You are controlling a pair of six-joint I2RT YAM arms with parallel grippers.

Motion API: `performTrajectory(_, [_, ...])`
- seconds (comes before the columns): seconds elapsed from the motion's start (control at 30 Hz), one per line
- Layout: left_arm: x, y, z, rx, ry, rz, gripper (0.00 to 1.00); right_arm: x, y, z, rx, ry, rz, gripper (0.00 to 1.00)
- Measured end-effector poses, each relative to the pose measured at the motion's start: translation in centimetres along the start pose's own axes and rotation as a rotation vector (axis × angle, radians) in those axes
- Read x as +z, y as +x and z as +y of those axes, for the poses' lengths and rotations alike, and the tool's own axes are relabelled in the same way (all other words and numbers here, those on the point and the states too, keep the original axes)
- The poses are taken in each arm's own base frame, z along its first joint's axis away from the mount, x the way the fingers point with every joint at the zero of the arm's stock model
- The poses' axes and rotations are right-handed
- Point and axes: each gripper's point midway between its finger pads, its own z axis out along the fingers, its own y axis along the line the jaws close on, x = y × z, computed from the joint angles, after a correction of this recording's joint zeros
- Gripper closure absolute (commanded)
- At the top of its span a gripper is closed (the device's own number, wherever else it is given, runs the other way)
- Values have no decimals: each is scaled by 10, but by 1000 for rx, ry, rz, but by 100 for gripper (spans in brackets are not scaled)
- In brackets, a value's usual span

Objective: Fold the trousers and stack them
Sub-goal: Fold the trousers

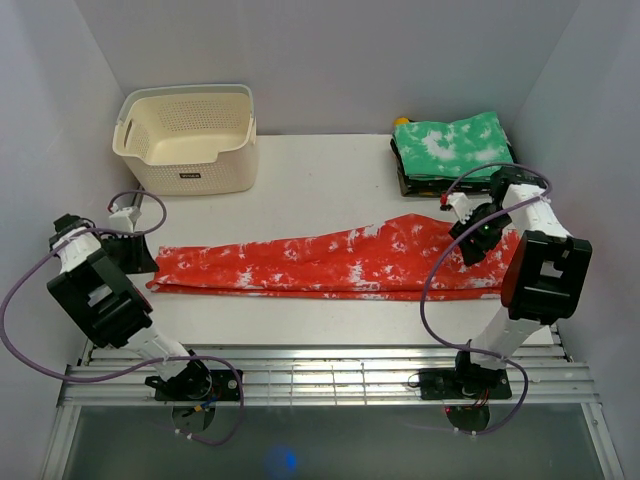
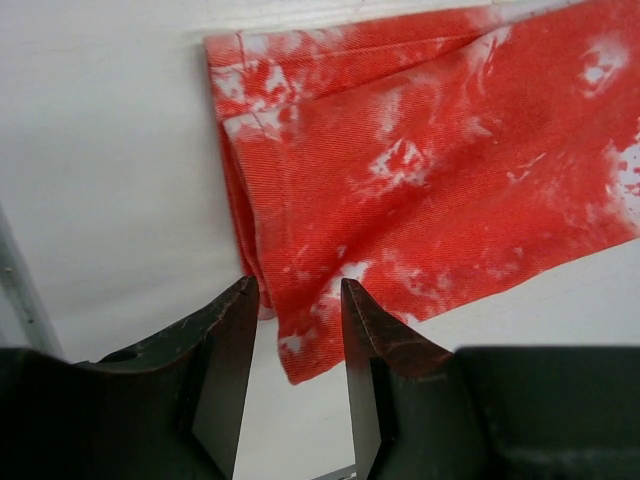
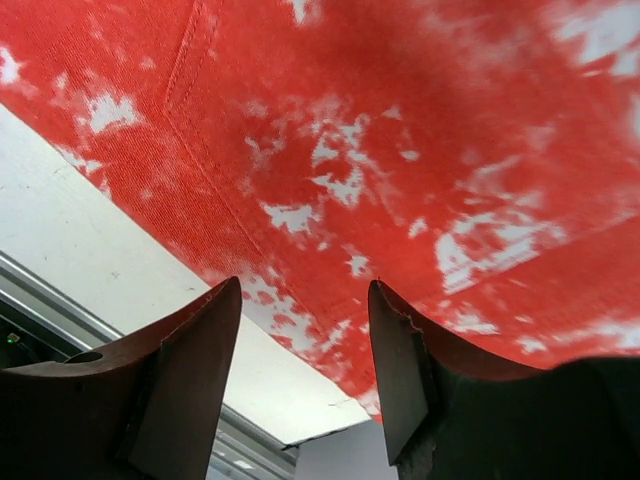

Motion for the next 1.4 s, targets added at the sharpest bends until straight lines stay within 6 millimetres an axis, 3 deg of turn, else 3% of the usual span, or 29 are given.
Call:
performTrajectory(0.1, [11, 7, -8, -13, 17, 19, 51, 22, 14, 9, 64, -38, 54, 42])
performTrajectory(0.23, [24, -1, -6, -20, 14, 10, 49, 39, 31, 15, 131, -59, 122, 44])
performTrajectory(0.43, [48, 3, 2, -85, 28, 35, 45, 49, 43, 14, 174, -38, 167, 45])
performTrajectory(0.67, [57, -5, 4, -108, 31, 35, 42, 53, 48, 16, 187, -32, 182, 45])
performTrajectory(0.73, [56, -9, 4, -110, 31, 27, 48, 53, 48, 15, 190, -28, 184, 47])
performTrajectory(0.83, [57, -13, 1, -114, 43, 16, 67, 54, 49, 15, 189, -23, 187, 50])
performTrajectory(0.87, [57, -14, 0, -114, 48, 12, 79, 55, 50, 14, 188, -21, 189, 50])
performTrajectory(1.0, [57, -18, -3, -102, 56, 5, 100, 57, 51, 14, 187, -14, 193, 53])
performTrajectory(1.4, [49, -53, 8, -19, 4, -77, 97, 60, 55, 13, 162, 20, 197, 56])
